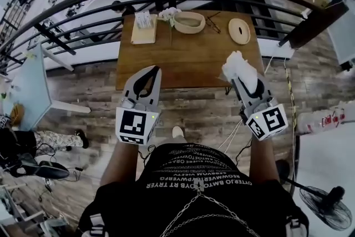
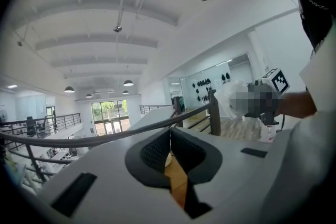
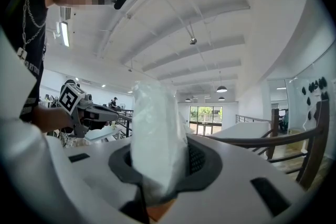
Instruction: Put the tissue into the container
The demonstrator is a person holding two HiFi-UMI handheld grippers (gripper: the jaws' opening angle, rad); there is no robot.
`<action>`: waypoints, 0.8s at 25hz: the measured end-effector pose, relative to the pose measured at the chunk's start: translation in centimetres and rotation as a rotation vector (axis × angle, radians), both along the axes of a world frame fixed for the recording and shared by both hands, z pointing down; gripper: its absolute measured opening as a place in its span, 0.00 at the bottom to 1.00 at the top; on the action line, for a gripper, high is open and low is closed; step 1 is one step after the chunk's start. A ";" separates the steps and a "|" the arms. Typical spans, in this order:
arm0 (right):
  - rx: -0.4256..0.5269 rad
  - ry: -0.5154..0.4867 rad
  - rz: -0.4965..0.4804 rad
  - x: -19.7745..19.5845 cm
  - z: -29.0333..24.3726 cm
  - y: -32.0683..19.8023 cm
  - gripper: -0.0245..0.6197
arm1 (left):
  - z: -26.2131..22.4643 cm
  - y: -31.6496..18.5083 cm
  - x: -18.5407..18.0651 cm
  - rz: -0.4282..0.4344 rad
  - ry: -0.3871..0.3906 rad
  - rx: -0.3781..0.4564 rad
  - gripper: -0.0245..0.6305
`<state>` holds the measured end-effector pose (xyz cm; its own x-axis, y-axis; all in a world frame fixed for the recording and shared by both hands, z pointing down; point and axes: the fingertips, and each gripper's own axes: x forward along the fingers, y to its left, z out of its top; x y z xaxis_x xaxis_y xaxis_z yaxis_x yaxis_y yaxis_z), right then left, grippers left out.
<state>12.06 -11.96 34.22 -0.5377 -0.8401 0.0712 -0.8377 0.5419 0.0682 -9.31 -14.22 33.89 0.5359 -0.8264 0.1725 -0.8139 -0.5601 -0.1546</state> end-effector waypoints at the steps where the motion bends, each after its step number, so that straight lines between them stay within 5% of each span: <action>1: 0.005 0.004 0.000 -0.6 -0.3 -0.7 0.22 | -0.1 -0.7 -0.7 -0.002 0.005 0.004 0.08; 8: 0.032 0.061 0.000 -4.0 -1.2 -3.9 0.22 | 0.8 -3.9 -4.1 -0.005 0.028 -0.006 0.08; 20: -0.010 0.055 0.047 -2.1 0.8 -6.5 0.22 | 3.2 -7.5 -2.7 0.033 0.034 -0.034 0.08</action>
